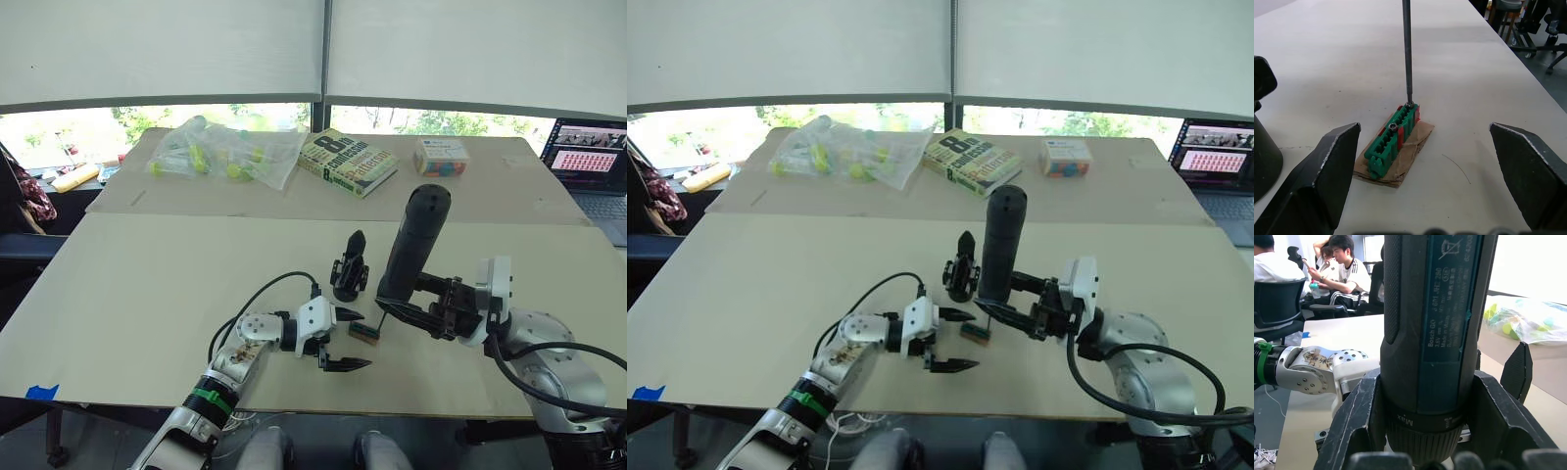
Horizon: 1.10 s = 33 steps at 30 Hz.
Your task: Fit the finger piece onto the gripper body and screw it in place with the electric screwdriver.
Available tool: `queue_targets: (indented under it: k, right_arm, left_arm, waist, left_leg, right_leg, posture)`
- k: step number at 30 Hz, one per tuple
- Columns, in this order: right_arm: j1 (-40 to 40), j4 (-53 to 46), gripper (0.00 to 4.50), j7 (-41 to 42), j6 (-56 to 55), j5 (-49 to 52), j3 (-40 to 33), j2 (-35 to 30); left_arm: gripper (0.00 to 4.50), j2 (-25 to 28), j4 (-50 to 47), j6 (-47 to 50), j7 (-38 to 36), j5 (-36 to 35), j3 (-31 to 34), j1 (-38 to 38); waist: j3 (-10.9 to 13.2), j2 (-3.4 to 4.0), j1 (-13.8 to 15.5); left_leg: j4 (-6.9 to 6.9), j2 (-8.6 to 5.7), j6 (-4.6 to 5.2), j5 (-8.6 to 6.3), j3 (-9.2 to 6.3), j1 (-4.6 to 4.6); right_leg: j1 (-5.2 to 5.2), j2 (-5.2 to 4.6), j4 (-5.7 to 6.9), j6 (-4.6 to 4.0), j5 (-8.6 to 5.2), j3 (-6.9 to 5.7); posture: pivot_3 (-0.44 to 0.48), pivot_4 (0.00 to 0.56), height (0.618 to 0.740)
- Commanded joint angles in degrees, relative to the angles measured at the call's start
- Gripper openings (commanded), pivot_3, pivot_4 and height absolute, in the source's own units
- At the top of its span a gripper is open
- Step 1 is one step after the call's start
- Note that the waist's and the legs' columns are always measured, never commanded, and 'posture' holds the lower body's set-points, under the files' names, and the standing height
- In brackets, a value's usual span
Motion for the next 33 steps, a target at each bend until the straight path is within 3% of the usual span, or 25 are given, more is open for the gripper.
queue_targets:
  k: [1, 33]
  right_arm:
    - [-0.5, -1.4, 1.92, 0.1, -1.2, 1.5, -2.1, -0.5]
    - [-0.2, -1.1, 1.92, -0.5, -0.8, 0.3, 0.6, 0.0]
  left_arm:
    - [4.50, -0.1, 0.7, 1.3, -0.5, 1.0, -2.1, 1.5]
    - [4.50, -0.1, 1.3, 1.1, -0.6, 1.0, -1.9, 1.2]
  waist:
    - [0.0, 0.00, 0.0]
    - [0.0, 0.00, 0.0]
  left_leg:
    - [0.00, 0.00, 0.00, 0.00, 0.00, 0.00]
    - [-0.01, 0.00, 0.00, 0.00, 0.00, 0.02]
  right_leg:
    - [0.00, 0.00, 0.00, 0.00, 0.00, 0.00]
    - [0.02, 0.00, -0.01, 0.00, 0.00, 0.00]
  posture:
    - [0.000, 0.150, 0.740]
    - [0.000, 0.150, 0.740]
